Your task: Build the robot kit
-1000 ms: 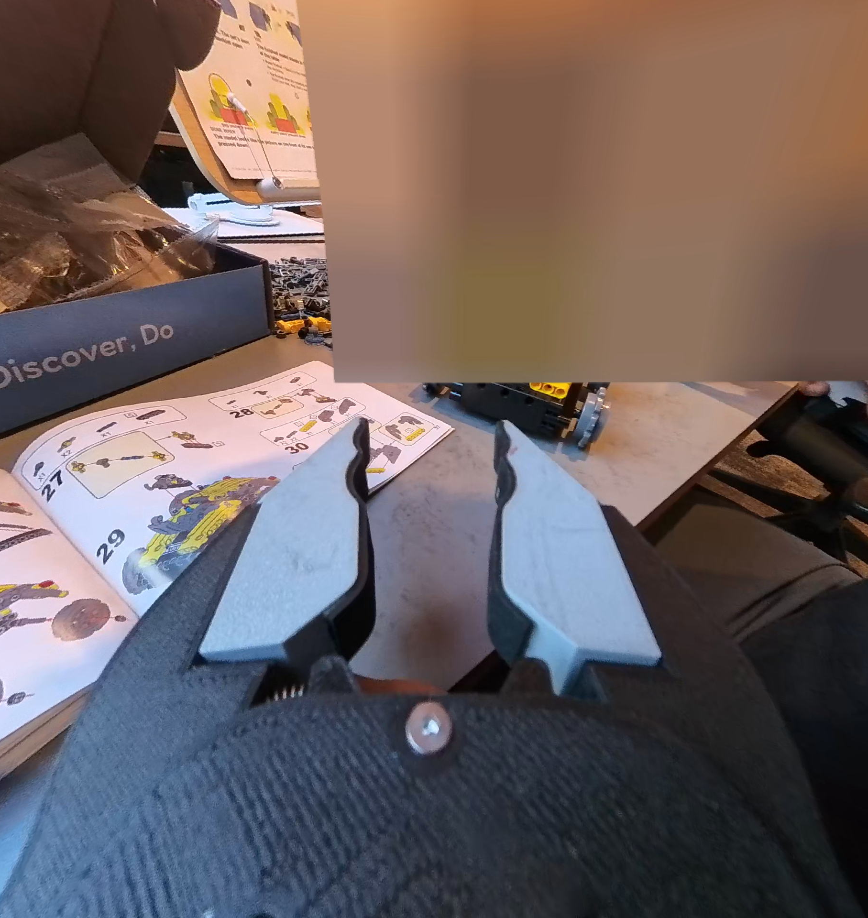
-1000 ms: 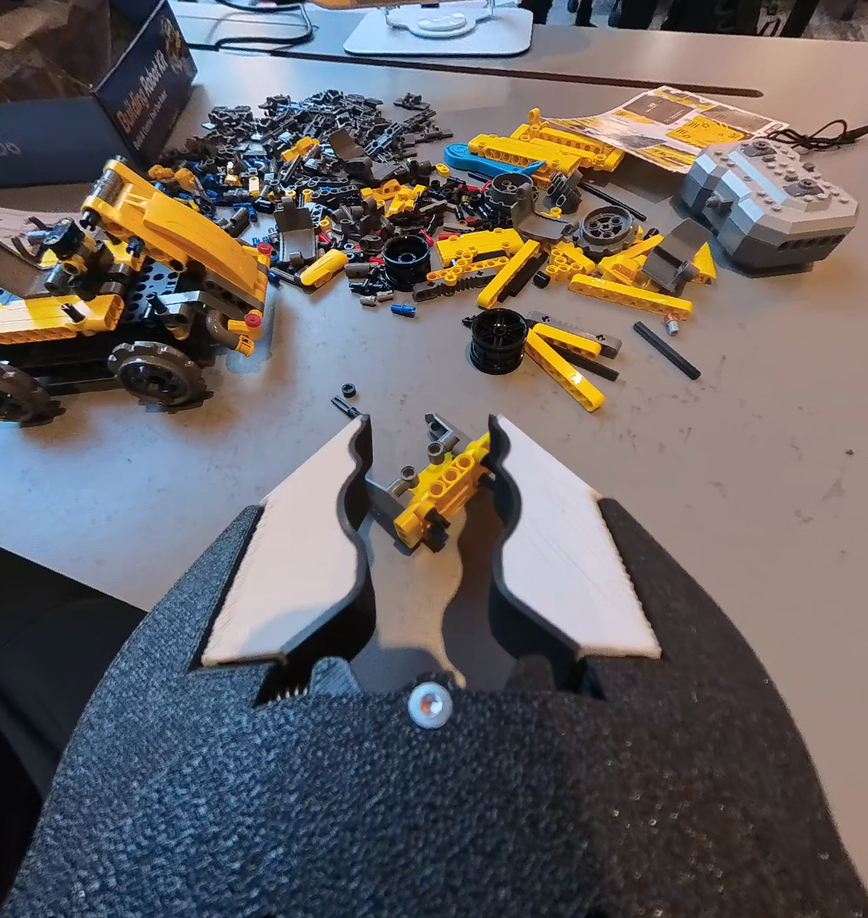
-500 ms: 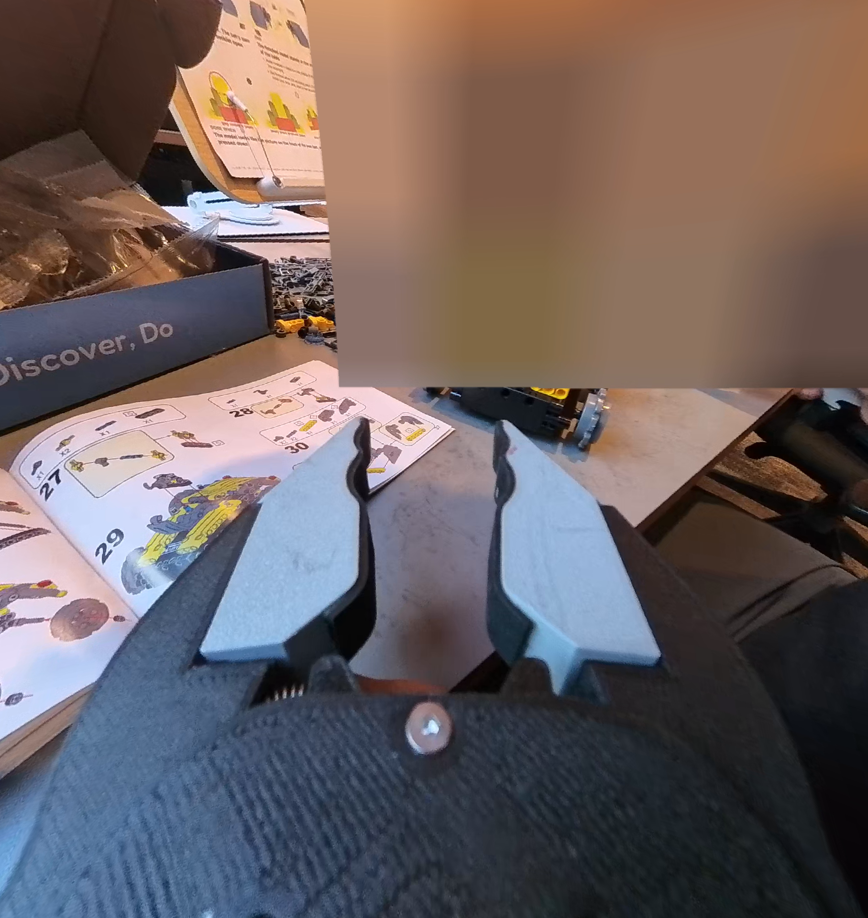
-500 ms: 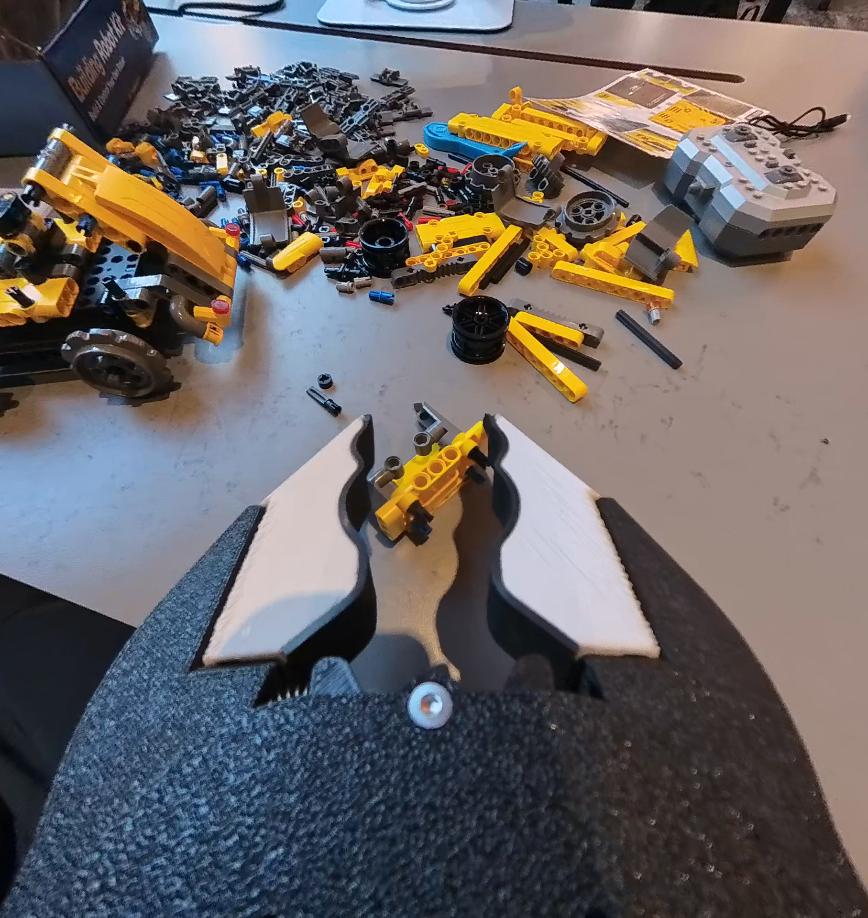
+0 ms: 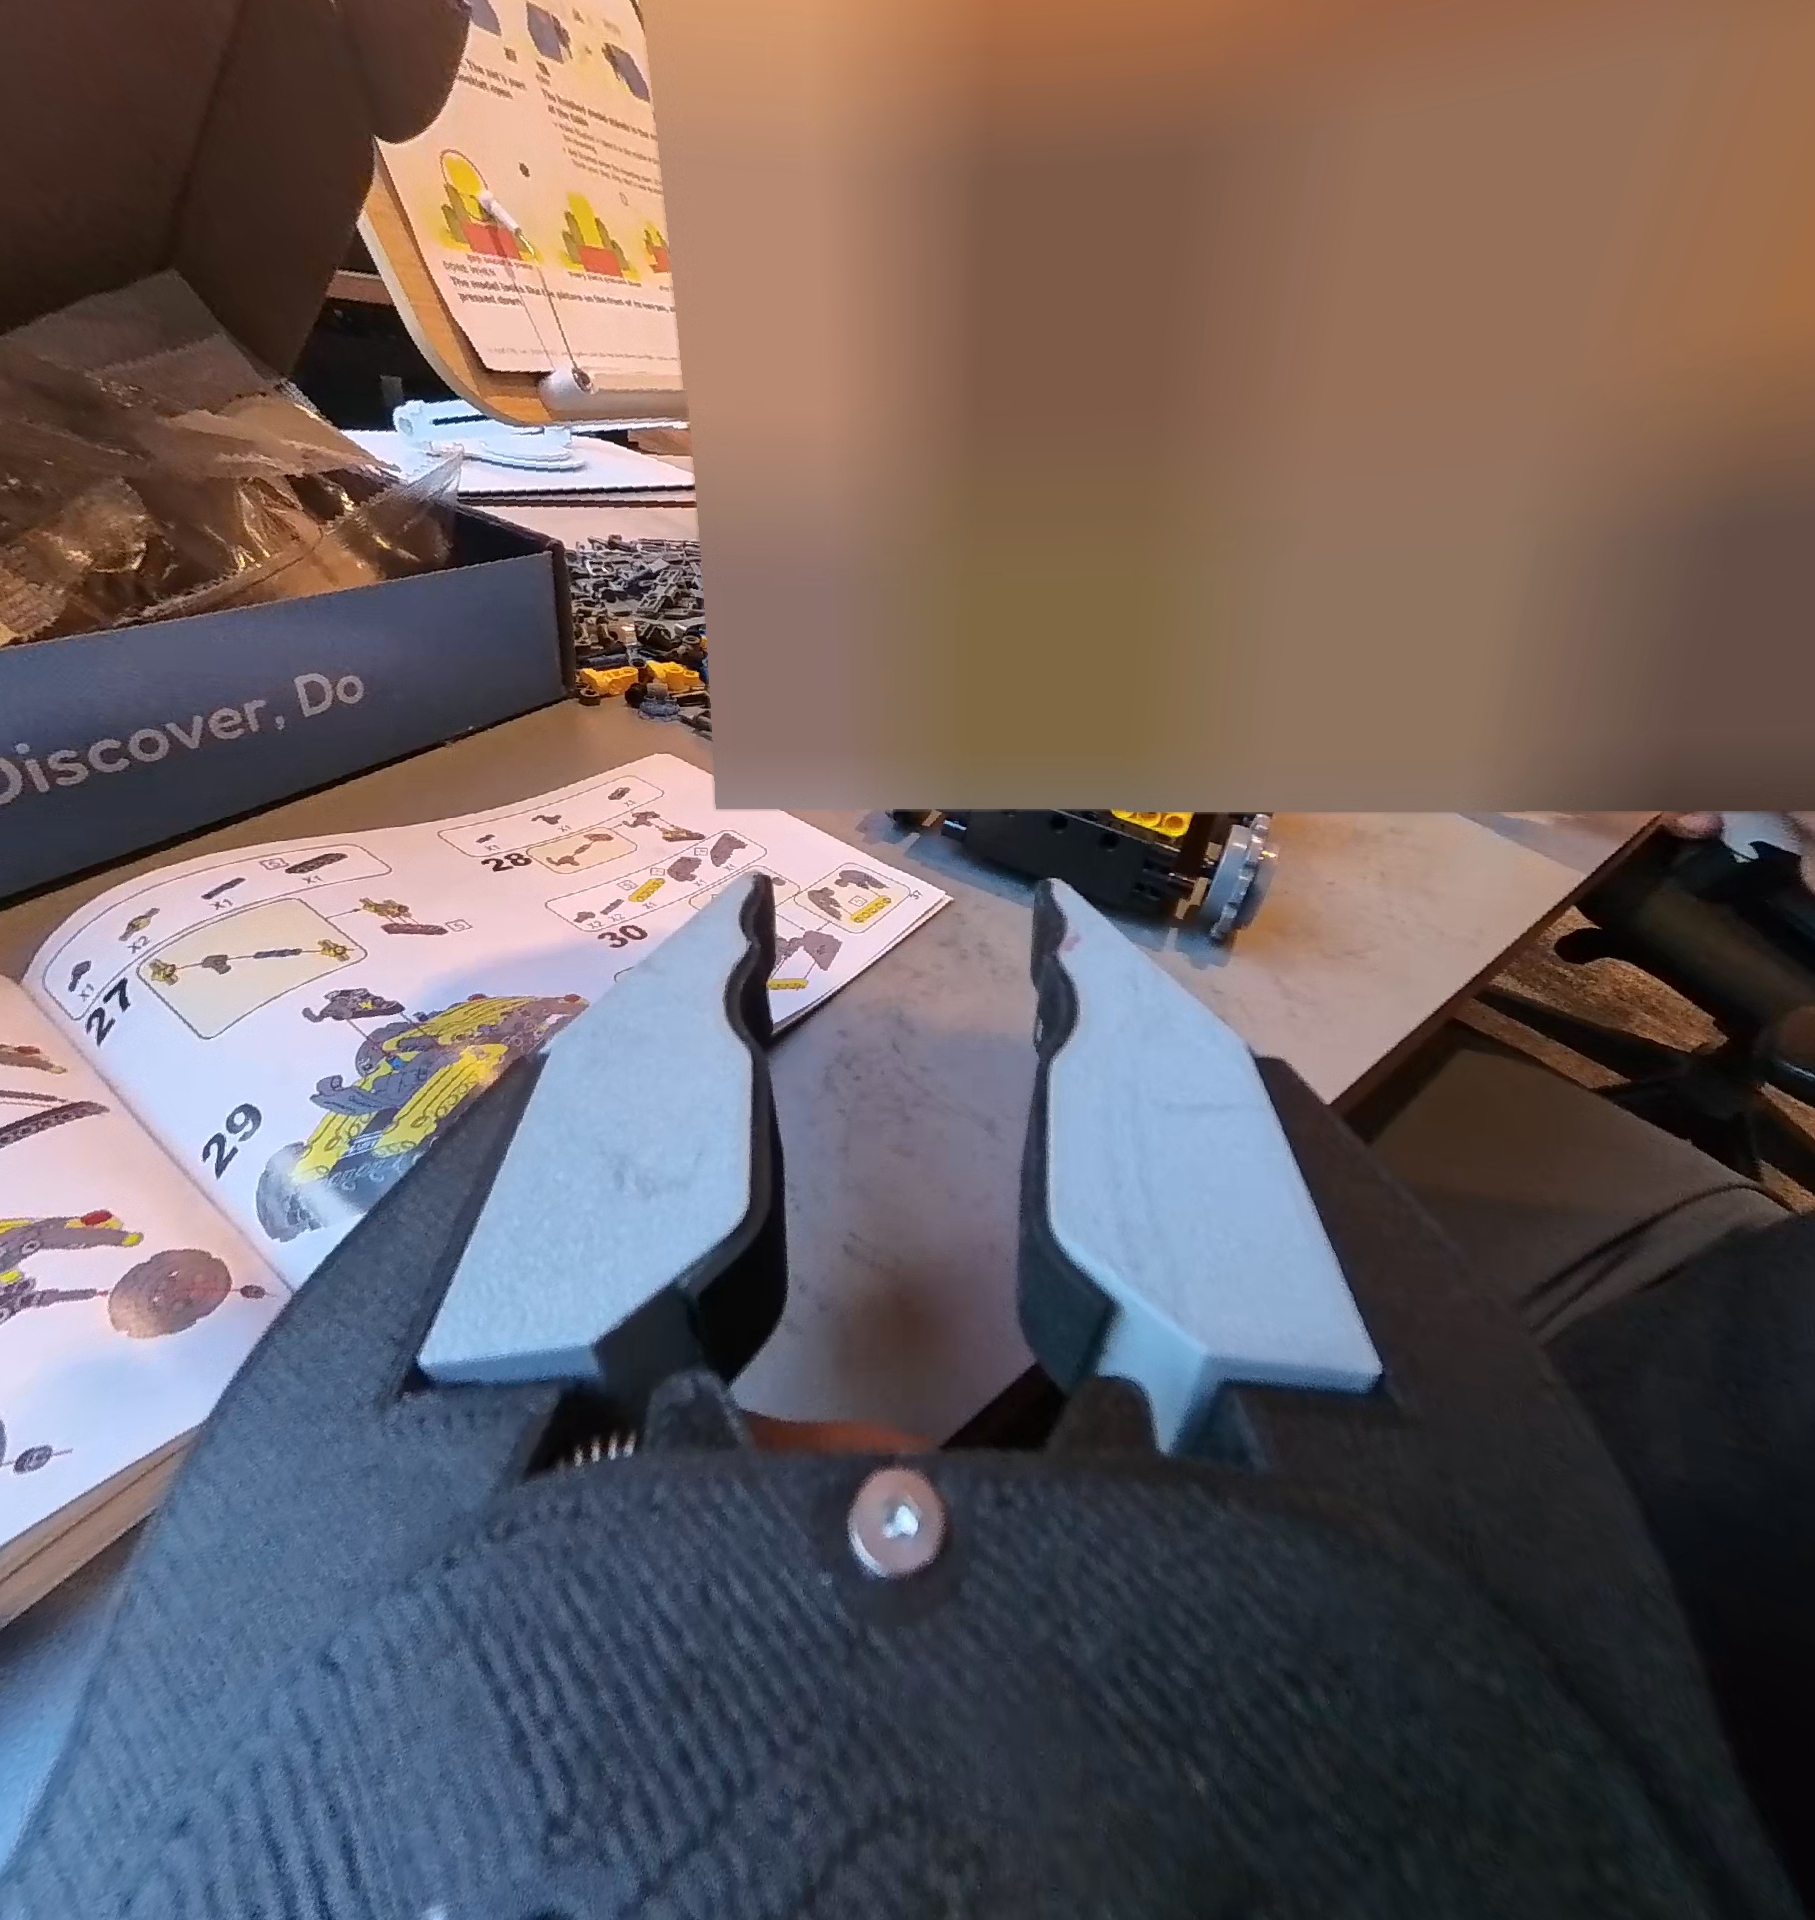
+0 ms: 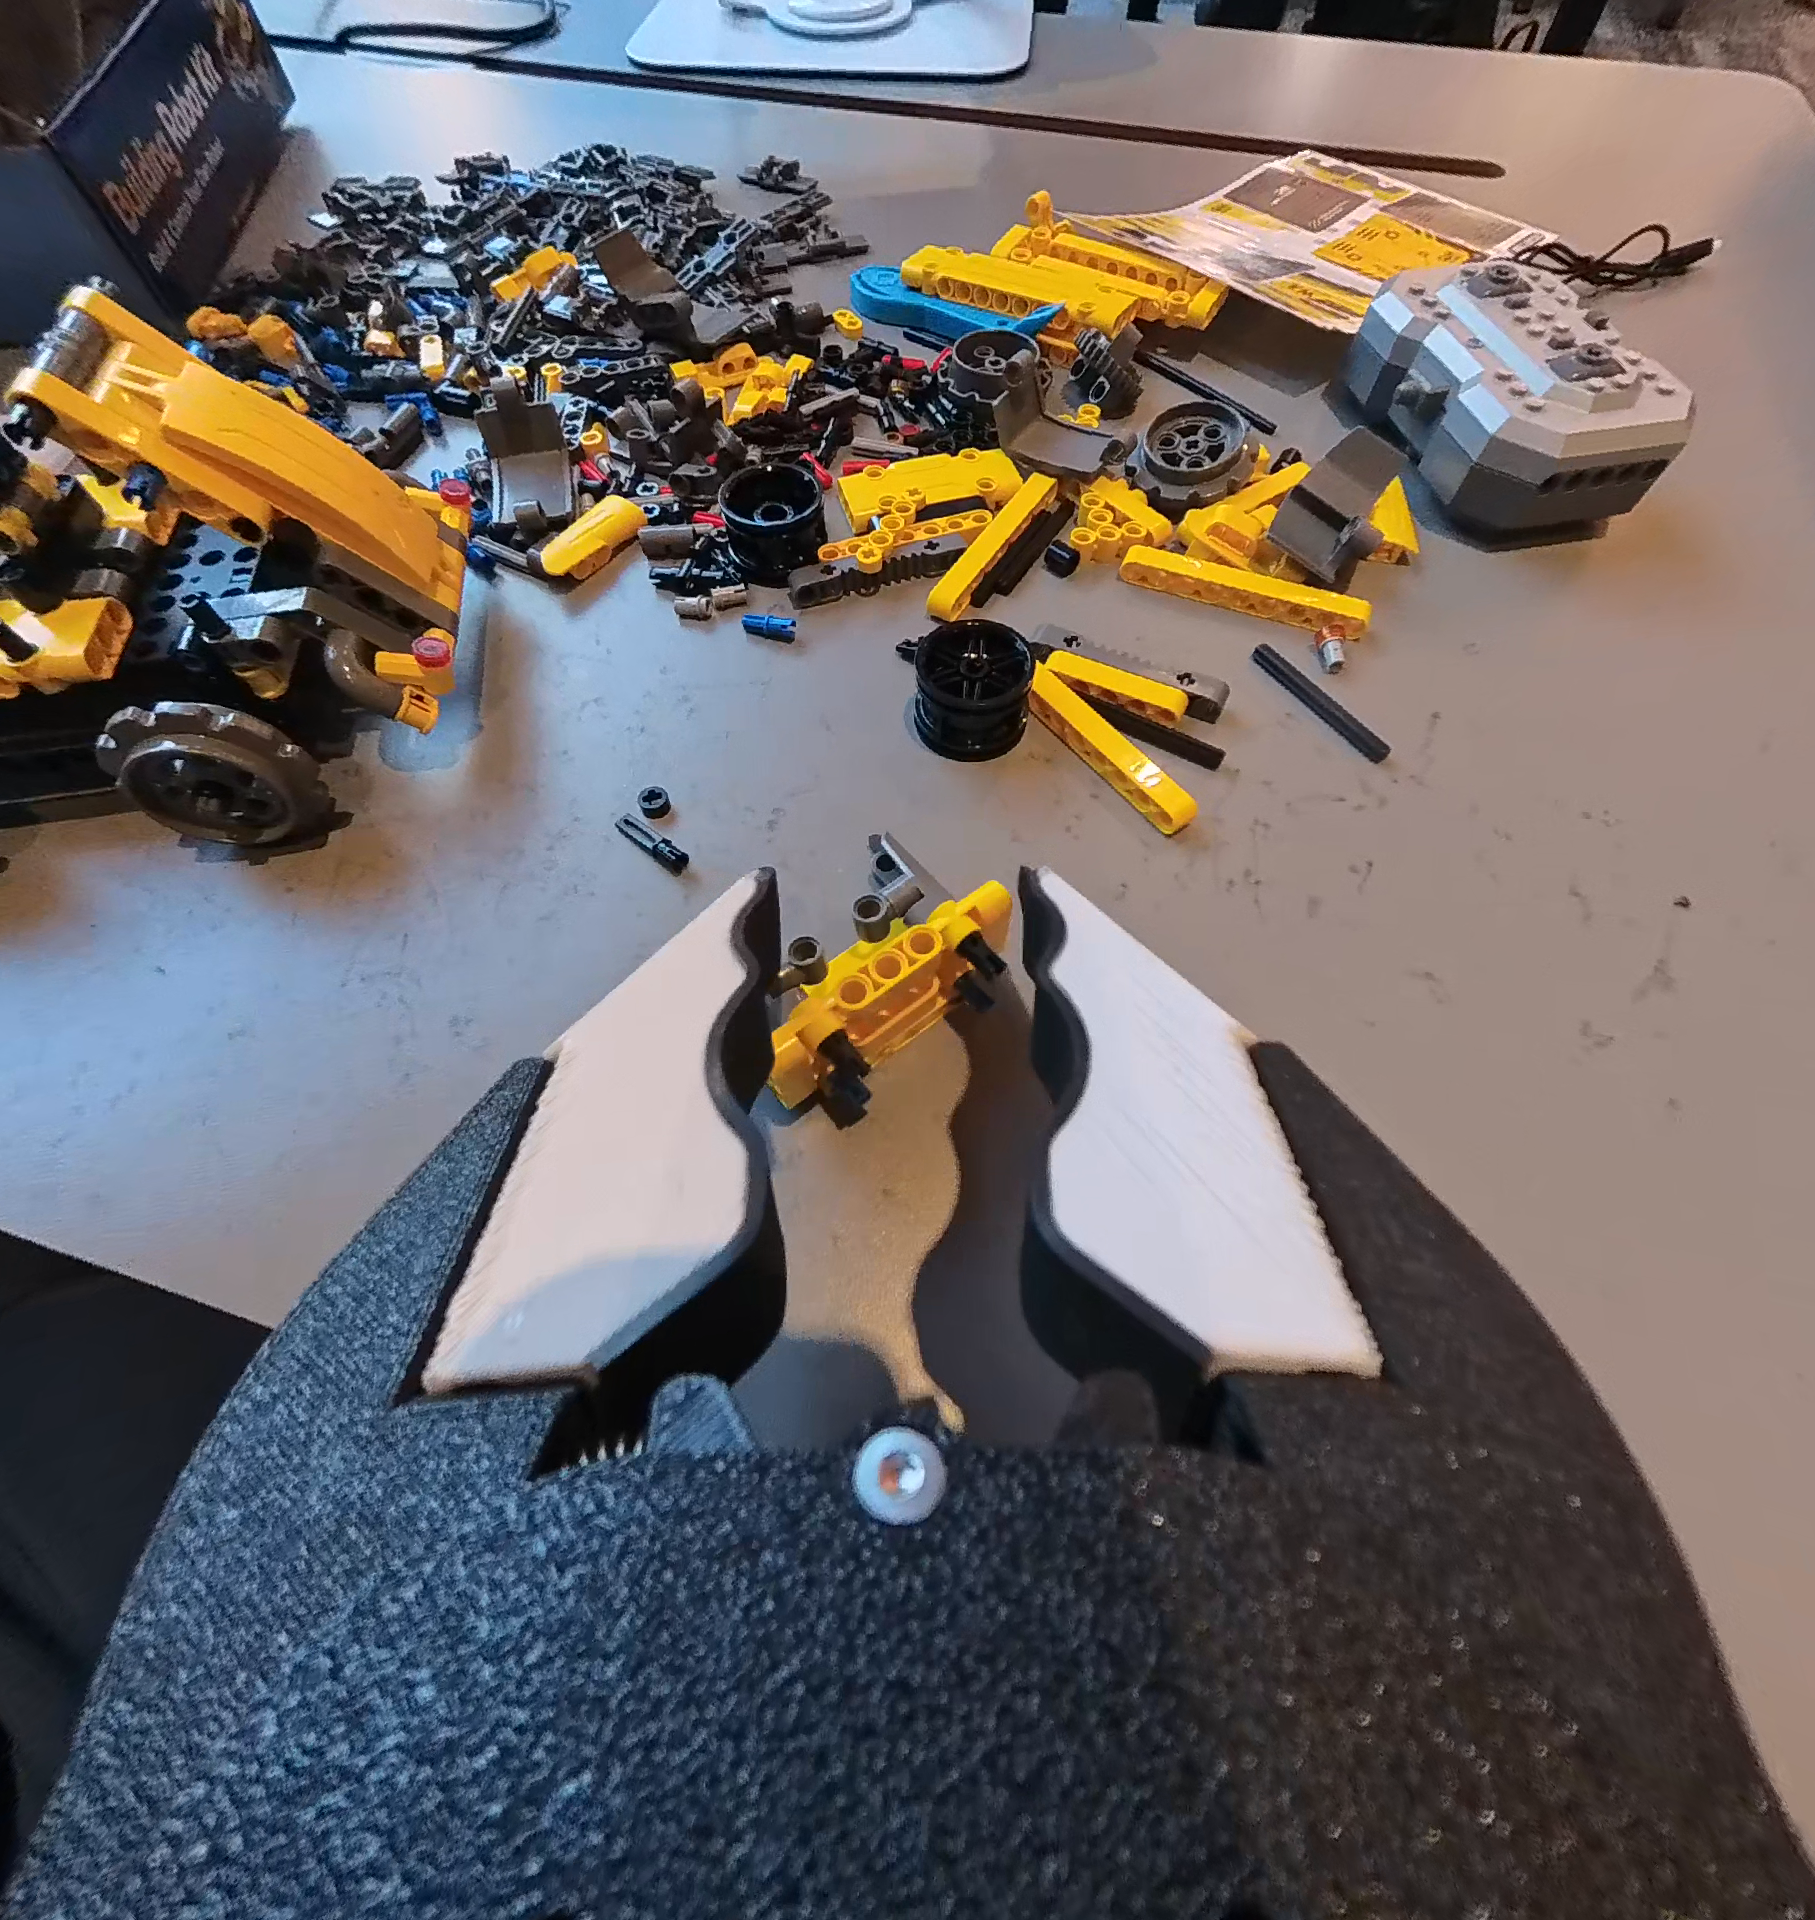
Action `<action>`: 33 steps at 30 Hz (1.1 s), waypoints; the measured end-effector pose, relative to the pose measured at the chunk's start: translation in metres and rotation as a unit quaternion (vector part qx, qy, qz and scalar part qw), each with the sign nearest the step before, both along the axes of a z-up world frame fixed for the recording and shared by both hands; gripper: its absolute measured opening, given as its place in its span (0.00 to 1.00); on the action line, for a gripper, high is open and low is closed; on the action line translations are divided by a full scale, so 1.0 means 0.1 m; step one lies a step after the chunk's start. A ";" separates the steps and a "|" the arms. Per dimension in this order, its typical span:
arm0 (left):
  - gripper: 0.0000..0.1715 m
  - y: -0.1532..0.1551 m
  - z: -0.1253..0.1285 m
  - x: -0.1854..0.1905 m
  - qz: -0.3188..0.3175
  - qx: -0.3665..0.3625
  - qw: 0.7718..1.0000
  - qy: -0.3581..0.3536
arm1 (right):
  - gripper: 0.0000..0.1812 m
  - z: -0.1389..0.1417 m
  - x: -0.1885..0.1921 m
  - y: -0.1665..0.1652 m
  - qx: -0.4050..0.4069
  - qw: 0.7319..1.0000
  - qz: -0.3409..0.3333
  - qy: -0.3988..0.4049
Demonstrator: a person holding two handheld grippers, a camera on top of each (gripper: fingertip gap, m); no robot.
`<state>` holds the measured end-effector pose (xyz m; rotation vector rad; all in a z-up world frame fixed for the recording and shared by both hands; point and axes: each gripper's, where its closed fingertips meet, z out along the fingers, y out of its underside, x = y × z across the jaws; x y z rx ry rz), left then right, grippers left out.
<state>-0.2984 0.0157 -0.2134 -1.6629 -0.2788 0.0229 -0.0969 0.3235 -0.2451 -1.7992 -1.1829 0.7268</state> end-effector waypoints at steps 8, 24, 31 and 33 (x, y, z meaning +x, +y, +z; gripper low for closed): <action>0.28 0.00 0.00 -0.01 0.001 0.000 1.000 -0.001 | 0.29 0.02 0.07 -0.03 -0.002 1.000 -0.011 0.010; 0.28 -0.03 -0.01 -0.03 0.008 -0.001 1.000 -0.005 | 0.36 -0.21 0.07 0.02 -0.029 0.998 -0.026 -0.048; 0.28 -0.02 -0.01 -0.02 0.004 0.001 1.000 -0.010 | 0.34 -0.20 0.20 0.11 -0.047 0.998 -0.028 -0.044; 0.28 -0.02 -0.01 -0.02 0.002 0.001 1.000 -0.010 | 0.33 -0.18 0.18 0.10 -0.049 0.998 -0.018 -0.039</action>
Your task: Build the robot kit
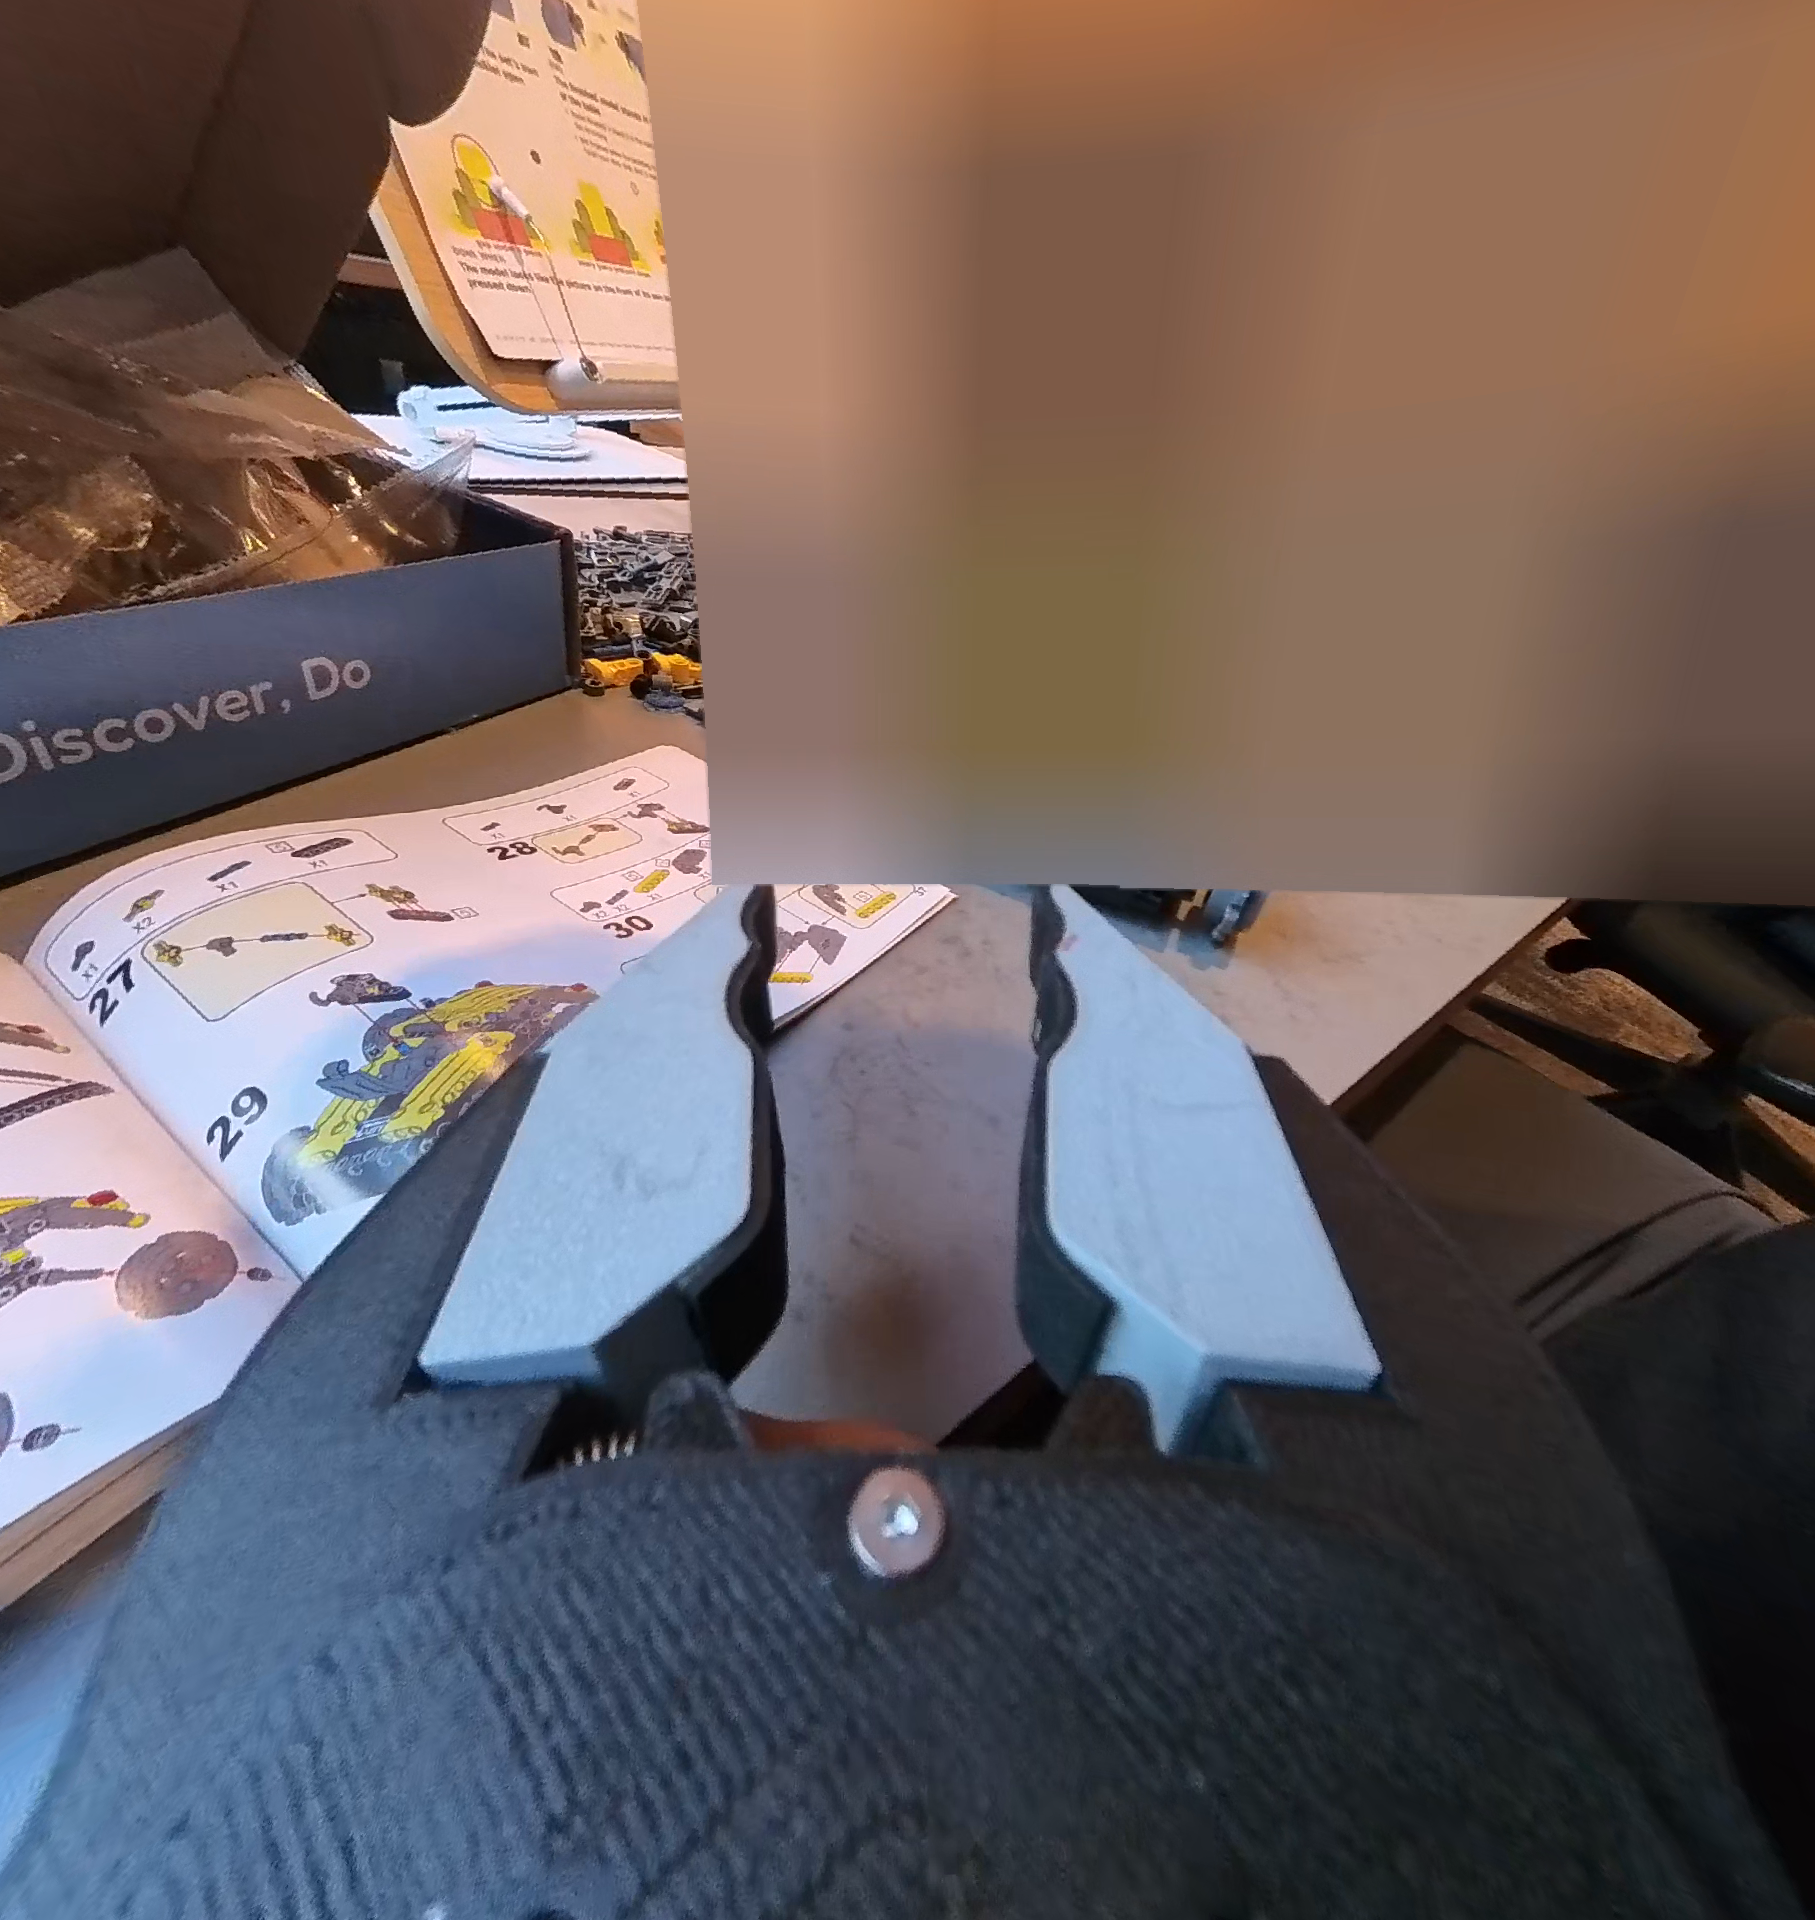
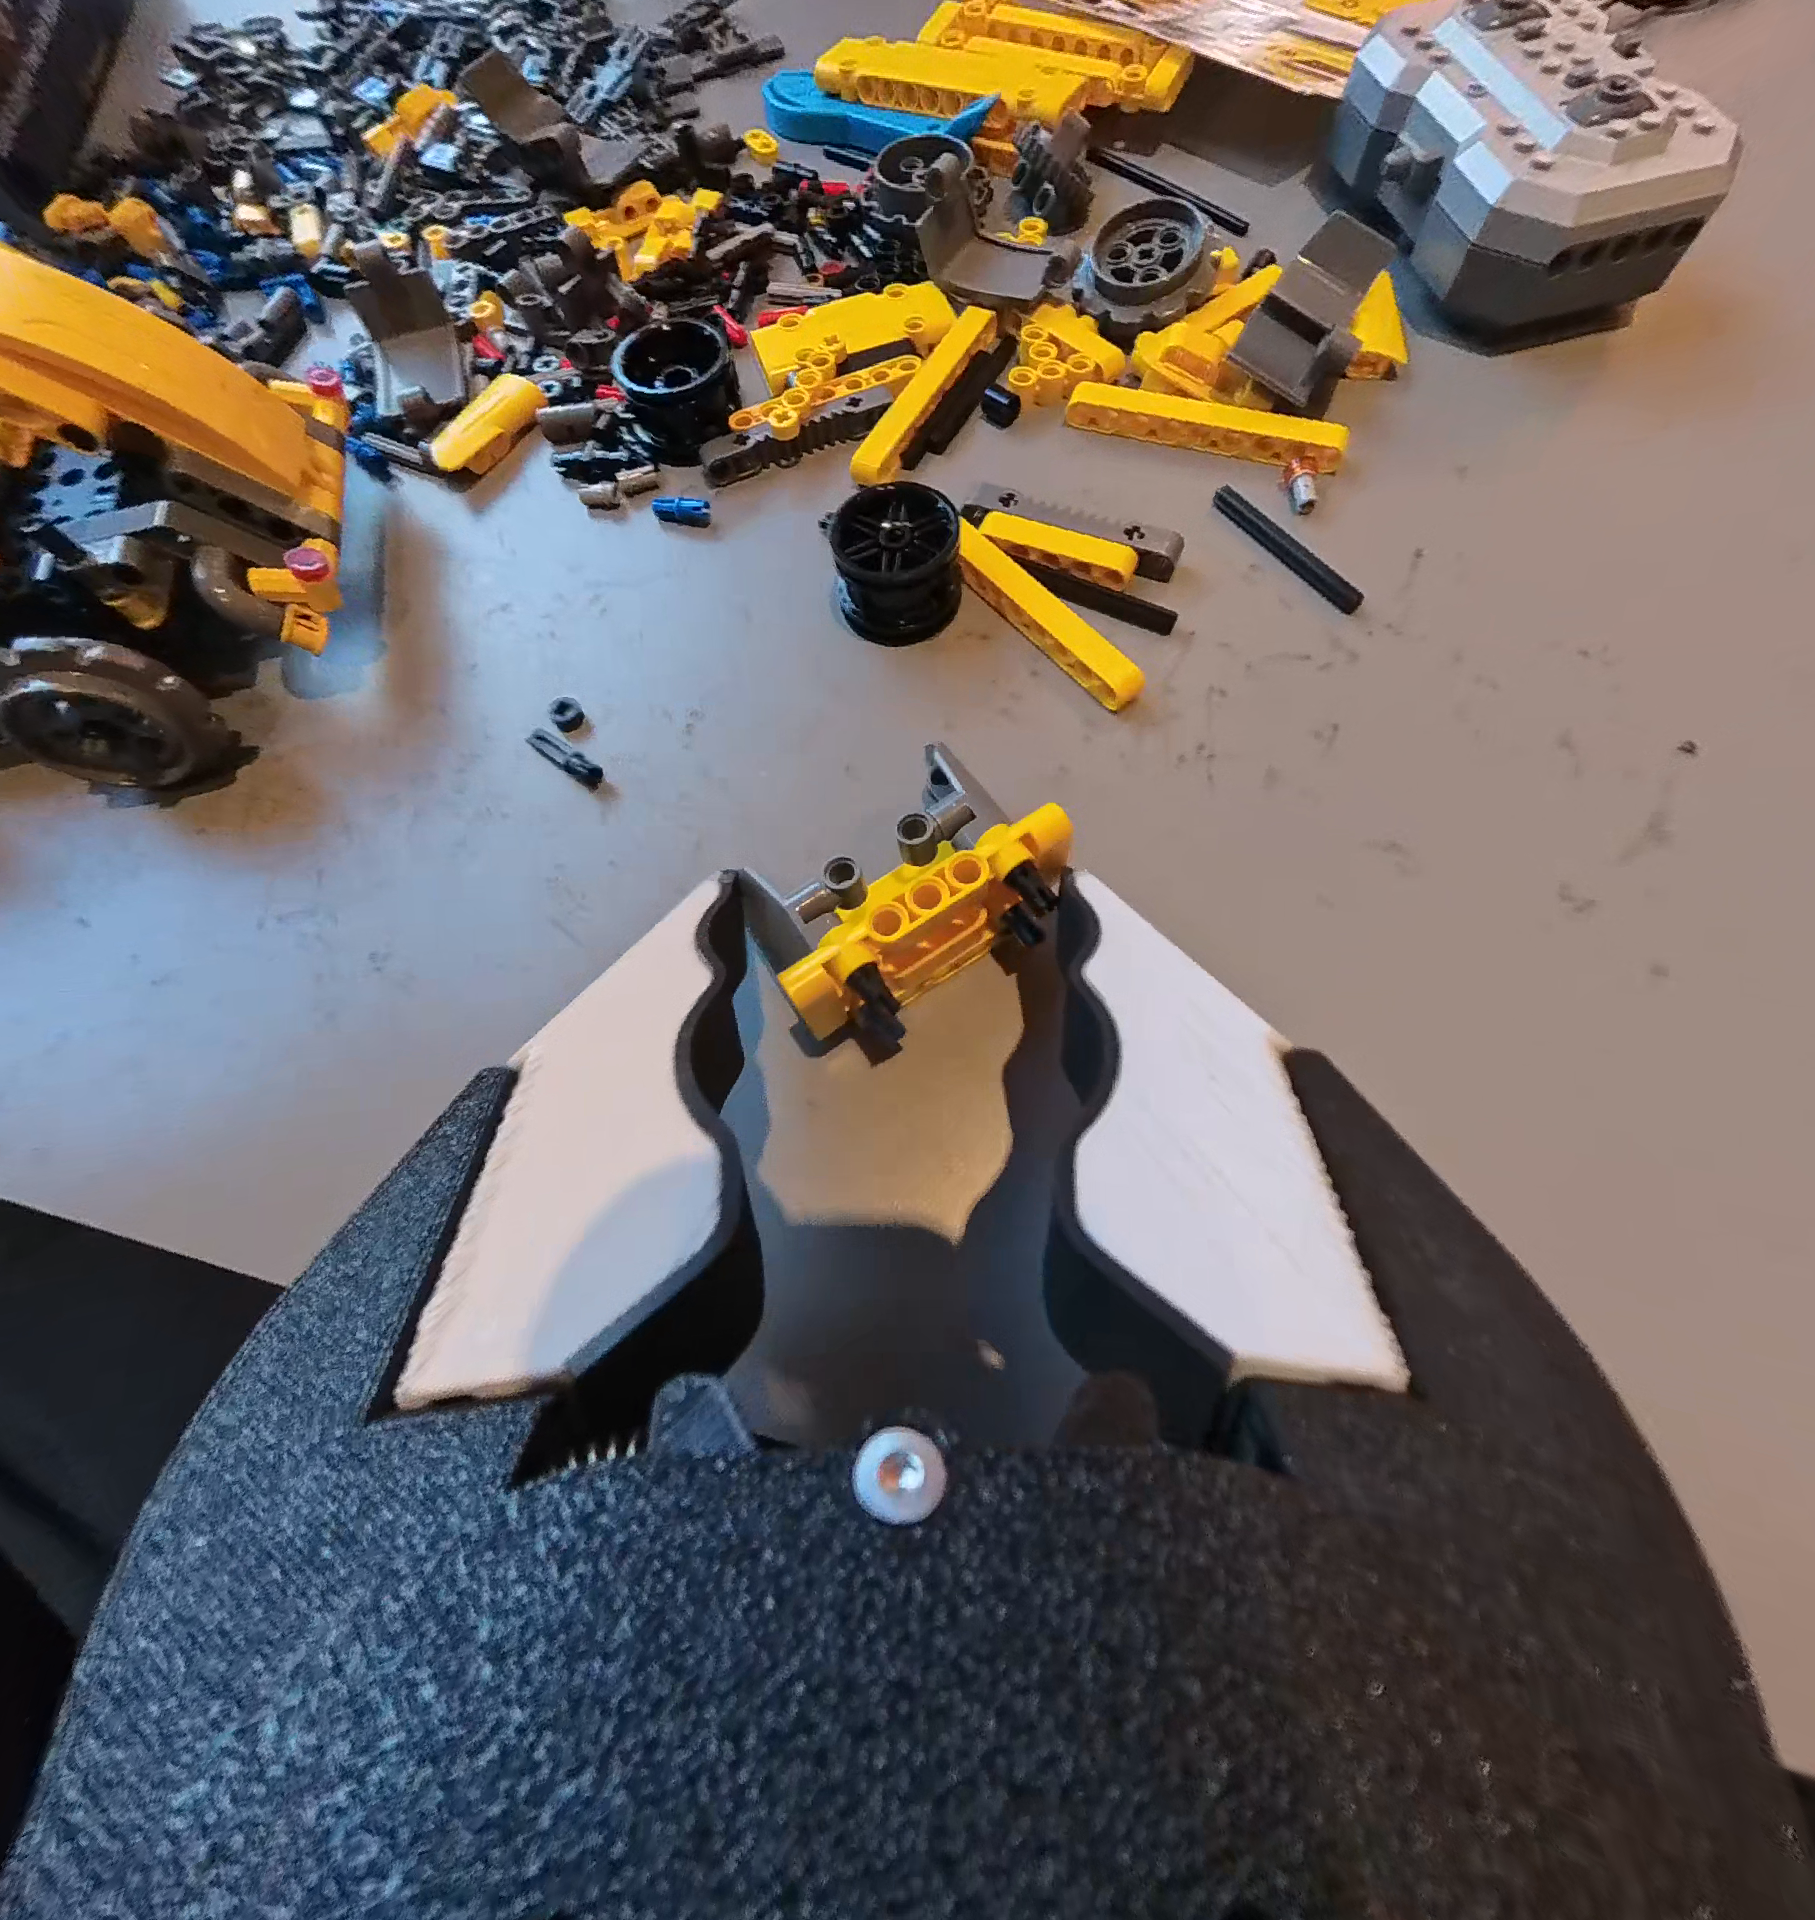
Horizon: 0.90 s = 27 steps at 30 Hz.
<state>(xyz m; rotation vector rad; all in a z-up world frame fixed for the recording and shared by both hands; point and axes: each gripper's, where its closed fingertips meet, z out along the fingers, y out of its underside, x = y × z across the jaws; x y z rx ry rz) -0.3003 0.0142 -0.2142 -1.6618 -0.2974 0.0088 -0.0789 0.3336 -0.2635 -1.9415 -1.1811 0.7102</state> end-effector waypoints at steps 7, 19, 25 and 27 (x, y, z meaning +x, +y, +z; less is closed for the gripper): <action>0.28 0.00 0.00 0.00 -0.001 -0.001 1.000 0.001 | 0.29 0.01 -0.08 -0.20 -0.044 0.991 0.125 0.014; 0.28 0.02 -0.01 0.03 -0.004 -0.006 1.000 0.009 | 0.27 0.05 0.14 -0.13 -0.039 0.964 0.250 -0.082; 0.28 0.02 -0.01 0.04 -0.003 -0.008 1.000 0.014 | 0.36 0.07 0.12 -0.17 -0.061 0.975 0.197 -0.077; 0.28 0.02 -0.01 0.04 -0.004 -0.007 1.000 0.013 | 0.36 0.06 0.10 -0.20 -0.066 0.977 0.188 -0.078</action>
